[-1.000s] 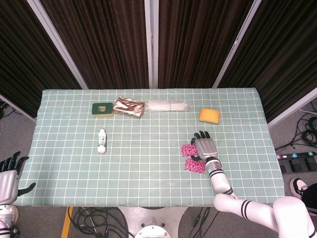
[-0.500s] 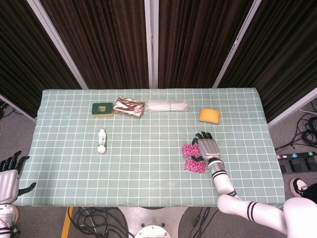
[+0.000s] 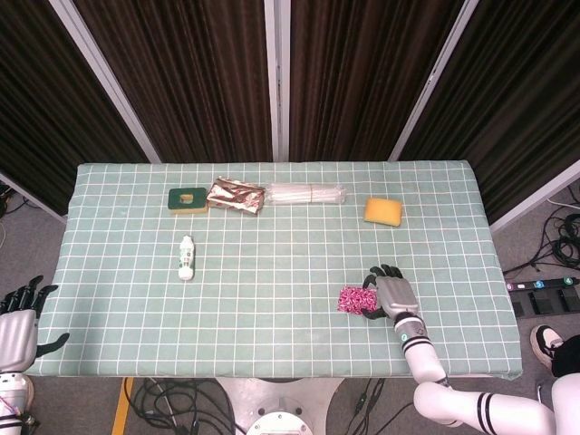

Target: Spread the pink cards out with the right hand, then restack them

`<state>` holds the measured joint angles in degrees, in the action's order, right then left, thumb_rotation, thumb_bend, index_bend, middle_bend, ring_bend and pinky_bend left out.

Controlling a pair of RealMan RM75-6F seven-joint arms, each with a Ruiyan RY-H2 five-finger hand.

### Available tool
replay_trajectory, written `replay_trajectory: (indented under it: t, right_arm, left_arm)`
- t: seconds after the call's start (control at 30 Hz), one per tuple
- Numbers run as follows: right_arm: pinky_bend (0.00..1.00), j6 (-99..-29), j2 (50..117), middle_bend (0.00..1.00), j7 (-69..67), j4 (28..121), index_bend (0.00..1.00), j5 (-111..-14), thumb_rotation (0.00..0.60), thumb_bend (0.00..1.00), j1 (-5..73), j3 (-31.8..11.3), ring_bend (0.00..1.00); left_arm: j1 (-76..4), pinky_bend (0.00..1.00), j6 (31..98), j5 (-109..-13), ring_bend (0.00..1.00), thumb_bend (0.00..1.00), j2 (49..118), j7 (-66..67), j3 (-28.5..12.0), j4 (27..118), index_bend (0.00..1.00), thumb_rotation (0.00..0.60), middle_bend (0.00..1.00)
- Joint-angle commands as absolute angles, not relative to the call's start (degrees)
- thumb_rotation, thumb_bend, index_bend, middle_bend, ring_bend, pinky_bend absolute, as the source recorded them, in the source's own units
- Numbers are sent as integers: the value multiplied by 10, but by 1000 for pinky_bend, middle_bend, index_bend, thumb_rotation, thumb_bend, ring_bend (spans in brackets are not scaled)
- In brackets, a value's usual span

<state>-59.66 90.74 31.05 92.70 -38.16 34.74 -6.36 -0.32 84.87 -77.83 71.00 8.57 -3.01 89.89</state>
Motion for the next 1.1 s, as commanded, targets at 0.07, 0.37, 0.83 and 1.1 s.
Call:
replay_trajectory:
  t: [0.07,0.37,0.83,1.1]
  right_arm:
    - [0,-600,918,127,314,924,376,-373,511,167,346,-59,0]
    - [0,-607,932,126,317,922,353,-351,509,165,349,-67,0]
    - [0,-618,929,117,313,931,297,-342,468,165,345,-67,0]
    - [0,-623,922,116,298,939,287,-364,466,165,337,-65,0]
  left_arm:
    - [-3,168,848,-778,153,91,711,84,-30,897,268,600,195]
    - [-1,168,849,-778,153,90,711,78,-29,893,268,600,195]
    - [-3,168,847,-778,153,91,712,77,-29,892,268,600,195]
    - [-2,168,848,-778,153,91,711,77,-30,893,268,600,195]
